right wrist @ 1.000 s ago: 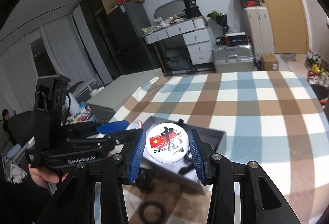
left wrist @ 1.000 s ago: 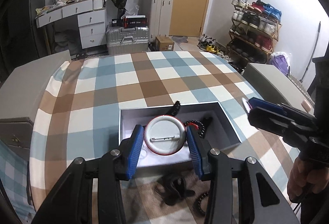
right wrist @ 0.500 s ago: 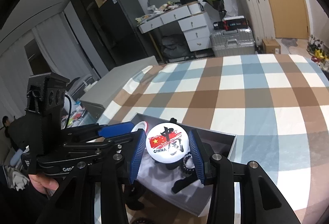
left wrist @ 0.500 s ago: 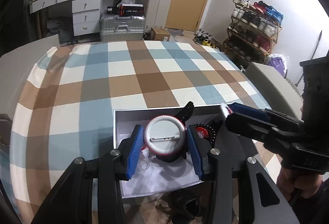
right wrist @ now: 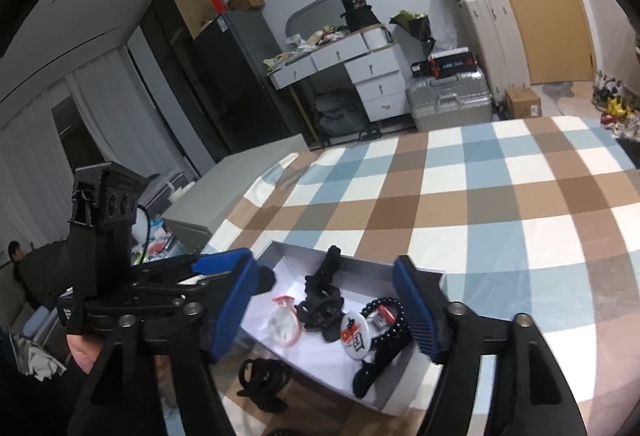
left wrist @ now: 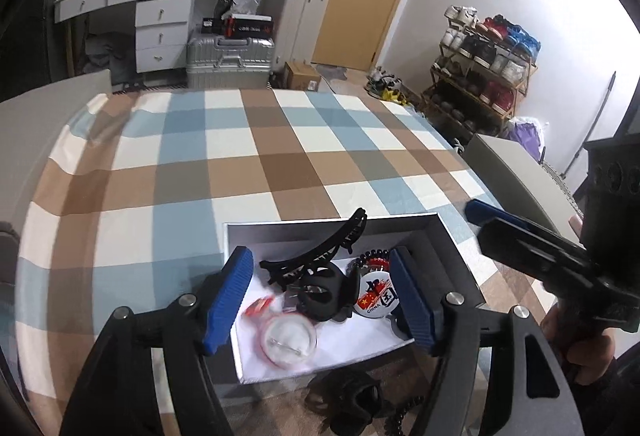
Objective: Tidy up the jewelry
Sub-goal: 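Open both tools to drop the badges into the box, then withdraw both tools toward the bead bracelet and claw clip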
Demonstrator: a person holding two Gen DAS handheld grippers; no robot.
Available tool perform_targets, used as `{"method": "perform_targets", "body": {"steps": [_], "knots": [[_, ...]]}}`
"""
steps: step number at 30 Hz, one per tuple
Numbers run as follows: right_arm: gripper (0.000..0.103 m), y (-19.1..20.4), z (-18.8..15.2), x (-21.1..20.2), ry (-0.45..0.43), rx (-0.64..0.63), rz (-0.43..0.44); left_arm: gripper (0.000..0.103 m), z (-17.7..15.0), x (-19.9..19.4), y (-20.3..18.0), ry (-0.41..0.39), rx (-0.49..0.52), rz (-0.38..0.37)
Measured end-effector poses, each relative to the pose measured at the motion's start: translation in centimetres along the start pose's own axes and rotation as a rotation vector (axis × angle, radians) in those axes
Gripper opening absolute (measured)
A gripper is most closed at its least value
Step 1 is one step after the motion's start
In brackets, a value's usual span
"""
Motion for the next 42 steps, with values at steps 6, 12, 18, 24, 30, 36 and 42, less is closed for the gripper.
{"method": "perform_targets", "body": {"steps": [6, 12, 18, 24, 30, 36, 42], "knots": [[0.090, 0.8, -0.2, -2.0, -0.033, 0.004, -0.009, 0.067, -0.5, -1.8, 0.4, -0.036, -0.017, 0.062], [0.098, 2.0, -0.7, -3.9, -0.063, -0.014, -0.025, 0.078, -1.0, -3.5, 0.8, -0.098, -0.039, 0.126], [0.103, 3.4, -1.1, -5.5, -0.094, -0.042, -0.036, 0.079, -1.6, -5.0, 0.7, -0.156, -0.034, 0.197], [0.103, 4.6, -2.1, -6.2, -0.096, -0.078, -0.050, 0.084, -2.5, -6.1, 0.9, -0.197, -0.051, 0.250], [0.103, 5.3, -3.7, -6.5, -0.093, -0.101, -0.080, 0.086, -4.1, -6.3, 1.6, -0.195, -0.098, 0.273], [0.103, 5.5, -6.4, -5.4, -0.044, -0.101, -0.065, 0.099, -6.0, -7.1, 1.5, -0.235, -0.103, 0.301], [0.103, 5.4, -9.5, -3.2, 0.040, -0.140, -0.106, 0.100, -7.9, -7.0, 2.4, -0.212, -0.146, 0.301]]}}
Point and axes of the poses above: each gripper's, at about its wrist camera, not at the fingertips, and x roughly the way its jaws point, y to its left, z to its top, the point moved 9 cm from there along x, roughly the way its jaws point, and after that the axes turned 6 degrees about y, right-handed, at the moved point
